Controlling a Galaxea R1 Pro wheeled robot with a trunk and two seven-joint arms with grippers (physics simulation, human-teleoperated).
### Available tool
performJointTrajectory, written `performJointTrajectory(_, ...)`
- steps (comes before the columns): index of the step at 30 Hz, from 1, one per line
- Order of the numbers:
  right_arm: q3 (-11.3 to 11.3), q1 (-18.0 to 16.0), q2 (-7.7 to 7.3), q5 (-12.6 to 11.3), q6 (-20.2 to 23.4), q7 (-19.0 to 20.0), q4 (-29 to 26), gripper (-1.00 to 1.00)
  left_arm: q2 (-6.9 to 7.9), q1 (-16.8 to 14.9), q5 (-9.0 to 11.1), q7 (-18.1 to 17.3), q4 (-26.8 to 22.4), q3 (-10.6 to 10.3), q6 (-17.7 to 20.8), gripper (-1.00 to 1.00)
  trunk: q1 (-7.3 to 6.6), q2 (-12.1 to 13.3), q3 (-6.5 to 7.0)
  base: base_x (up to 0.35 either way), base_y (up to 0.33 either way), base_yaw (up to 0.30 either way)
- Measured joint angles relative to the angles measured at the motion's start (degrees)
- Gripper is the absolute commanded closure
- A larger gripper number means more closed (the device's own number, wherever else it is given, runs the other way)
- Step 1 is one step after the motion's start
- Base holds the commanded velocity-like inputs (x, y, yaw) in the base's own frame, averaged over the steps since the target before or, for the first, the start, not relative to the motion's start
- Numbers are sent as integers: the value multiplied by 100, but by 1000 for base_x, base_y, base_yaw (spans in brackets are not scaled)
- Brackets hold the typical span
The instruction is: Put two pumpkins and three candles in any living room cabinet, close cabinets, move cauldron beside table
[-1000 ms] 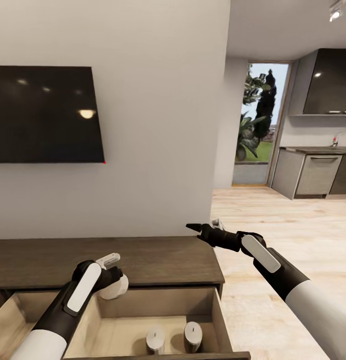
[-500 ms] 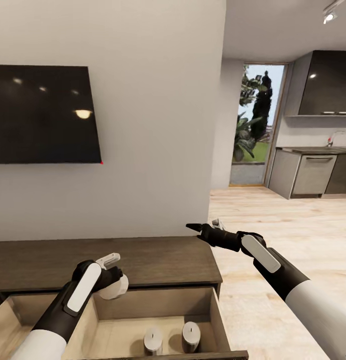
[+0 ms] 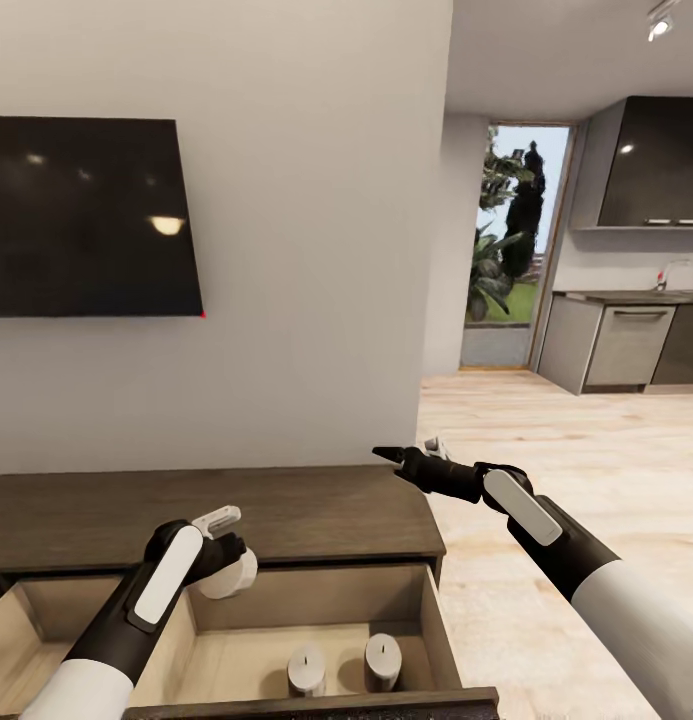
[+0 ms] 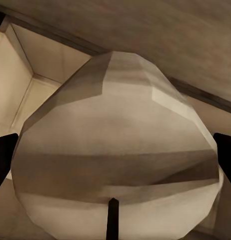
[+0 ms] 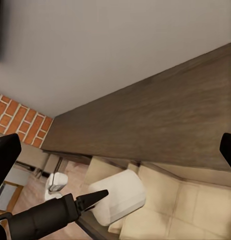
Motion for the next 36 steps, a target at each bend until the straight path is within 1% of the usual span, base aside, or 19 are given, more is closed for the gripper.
performJointTrajectory(15,15,3,-6,4,-1,48,-27,-100,-1,-1,13,0,4,-3,0,100,330,-602,-269,0,0,0)
performJointTrajectory(17,21,1,-8,1,-1,200,-176,-100,-5,-2,14,0,3,-1,-1,100,373,-682,-305,0,0,0)
performJointTrajectory(18,26,0,-9,-3,0,351,-384,-100,-5,-1,10,0,5,-1,0,100,395,-722,-323,0,0,0)
performJointTrajectory(20,33,1,-14,7,-2,475,-640,-100,-5,-1,11,0,4,0,-3,100,439,-802,-359,0,0,0)
performJointTrajectory(22,37,2,-17,11,-3,538,-778,-100,-8,1,8,0,6,0,-12,100,483,-883,-395,0,0,0)
performJointTrajectory(26,38,0,-10,20,-3,558,-824,-100,-10,1,7,0,9,0,-23,100,571,-1043,-467,0,0,0)
performJointTrajectory(28,38,0,-10,22,-3,560,-830,-100,-39,2,15,0,9,-4,-33,100,615,-1123,-503,0,0,0)
performJointTrajectory(31,38,0,-9,24,-3,561,-834,-100,-121,4,-29,8,9,-8,-52,100,681,-1243,-557,0,0,0)
performJointTrajectory(36,38,0,-13,29,-3,561,-834,-100,-147,3,-64,15,9,-8,-97,100,791,-1444,-646,0,0,0)
